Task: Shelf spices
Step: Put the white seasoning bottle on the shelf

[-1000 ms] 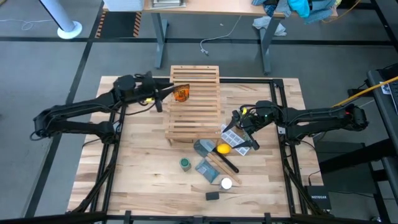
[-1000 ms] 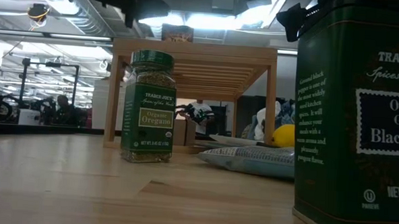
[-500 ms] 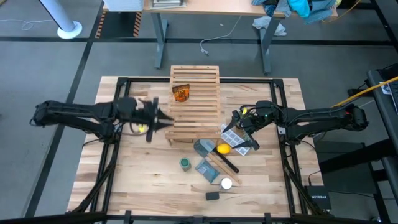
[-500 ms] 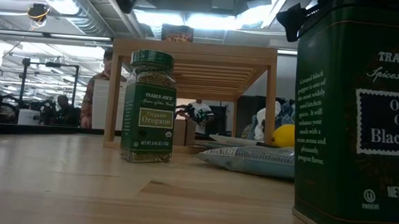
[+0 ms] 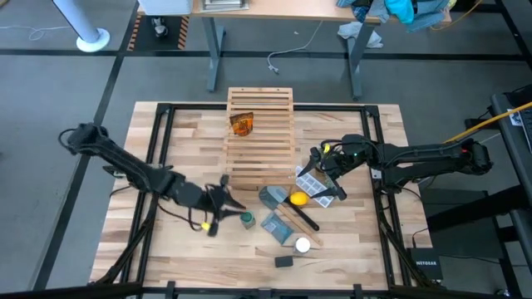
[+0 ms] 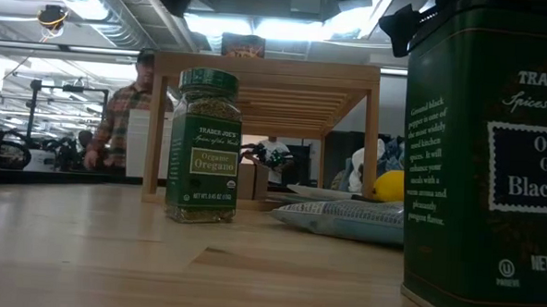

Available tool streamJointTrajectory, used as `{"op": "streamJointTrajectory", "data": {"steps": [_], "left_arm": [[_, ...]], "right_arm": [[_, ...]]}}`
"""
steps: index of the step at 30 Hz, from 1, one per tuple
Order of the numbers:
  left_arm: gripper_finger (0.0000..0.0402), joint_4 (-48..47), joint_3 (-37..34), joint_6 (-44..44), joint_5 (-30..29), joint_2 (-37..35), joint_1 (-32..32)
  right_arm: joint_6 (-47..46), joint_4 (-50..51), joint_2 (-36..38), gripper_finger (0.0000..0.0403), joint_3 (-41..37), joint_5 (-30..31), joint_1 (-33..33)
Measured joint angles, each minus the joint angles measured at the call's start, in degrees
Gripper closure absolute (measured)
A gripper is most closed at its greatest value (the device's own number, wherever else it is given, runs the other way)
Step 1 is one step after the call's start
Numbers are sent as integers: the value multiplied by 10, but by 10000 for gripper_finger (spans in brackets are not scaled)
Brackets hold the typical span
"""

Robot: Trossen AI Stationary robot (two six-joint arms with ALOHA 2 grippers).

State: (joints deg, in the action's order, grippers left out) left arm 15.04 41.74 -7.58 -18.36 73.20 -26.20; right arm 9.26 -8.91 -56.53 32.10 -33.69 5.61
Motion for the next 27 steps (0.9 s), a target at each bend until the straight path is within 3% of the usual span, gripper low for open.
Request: {"op": "streamJointTrajectory", "data": {"steps": [5, 10, 18, 27], "left_arm": [[341, 98, 0, 20, -5, 89, -6], [327, 128, 3, 15, -5, 139, 3], [282, 145, 39, 20, -9, 155, 9], [223, 145, 72, -15, -9, 182, 2]], "right_arm": [[0, 0, 0, 24, 0, 0, 0], [0, 0, 0, 24, 0, 13, 0], [0, 0, 0, 24, 0, 72, 0], [0, 1, 0, 24, 0, 73, 0]]}}
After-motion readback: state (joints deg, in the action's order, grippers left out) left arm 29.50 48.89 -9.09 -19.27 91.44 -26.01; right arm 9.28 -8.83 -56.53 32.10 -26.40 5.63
